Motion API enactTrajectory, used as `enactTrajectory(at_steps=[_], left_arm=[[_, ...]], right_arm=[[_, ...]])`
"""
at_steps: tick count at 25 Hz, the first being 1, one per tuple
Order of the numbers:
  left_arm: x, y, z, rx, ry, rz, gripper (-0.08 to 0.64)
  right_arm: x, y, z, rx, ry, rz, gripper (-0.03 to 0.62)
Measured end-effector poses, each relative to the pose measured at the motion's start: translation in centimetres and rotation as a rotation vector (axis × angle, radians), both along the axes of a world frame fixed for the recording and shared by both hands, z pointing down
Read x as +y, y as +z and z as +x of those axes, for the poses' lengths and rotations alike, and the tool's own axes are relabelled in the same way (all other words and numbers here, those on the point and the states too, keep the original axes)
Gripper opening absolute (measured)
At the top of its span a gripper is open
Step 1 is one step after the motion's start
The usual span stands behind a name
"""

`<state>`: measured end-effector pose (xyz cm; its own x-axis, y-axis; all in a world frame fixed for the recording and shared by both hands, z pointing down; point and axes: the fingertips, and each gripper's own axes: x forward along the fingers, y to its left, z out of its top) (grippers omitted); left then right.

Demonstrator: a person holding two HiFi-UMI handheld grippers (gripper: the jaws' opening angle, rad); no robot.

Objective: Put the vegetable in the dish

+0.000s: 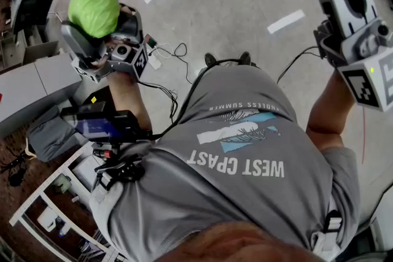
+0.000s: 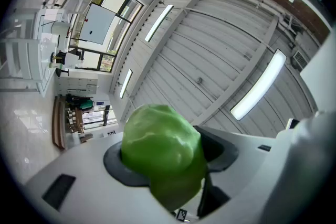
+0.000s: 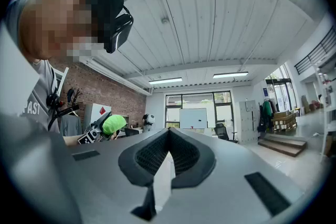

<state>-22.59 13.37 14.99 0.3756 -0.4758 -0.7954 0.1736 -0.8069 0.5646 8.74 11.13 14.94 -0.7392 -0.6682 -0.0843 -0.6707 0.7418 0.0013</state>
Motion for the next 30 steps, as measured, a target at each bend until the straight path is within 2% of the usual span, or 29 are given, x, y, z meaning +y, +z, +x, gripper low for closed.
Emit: enactTrajectory(at_steps=[4,9,15,18,21,26,30], left_arm=[[-0.8,-0.5,0.5,0.001,-0.008,-0.011,0.258],[-0.4,0.5,-0.8,0.004,-0.026,-0.020,0.258],[-1.4,-0.7,1.3,-0.008,-0.022,-0.022,0.258],[-0.9,0.4,-0.2,-0.017,-0.016,-0.031,0.258],[-1.1,1.0,-0.2,-0.016,0.001,-0.037,0.258],[-1.2,1.1,1.6,-0.011,0.048,-0.049,0.258],[-1.6,0.3,3.3,-0.029,0.093,-0.011,0.258]], right_arm=[[-1.0,-0.5,0.3,0.000,-0.011,-0.005,0.008],[-1.3,0.5,-1.2,-0.006,-0.024,-0.009,0.008],[-2.1,-0.9,0.5,-0.048,-0.037,-0.004,0.011],[-1.5,0.5,-1.1,-0.057,-0.035,-0.020,0.011],[-0.8,0.9,-1.2,-0.054,-0.018,-0.021,0.012],[0.4,0.9,0.3,-0.049,0.015,-0.025,0.012],[1.3,0.5,1.8,-0.051,0.063,0.002,0.012]])
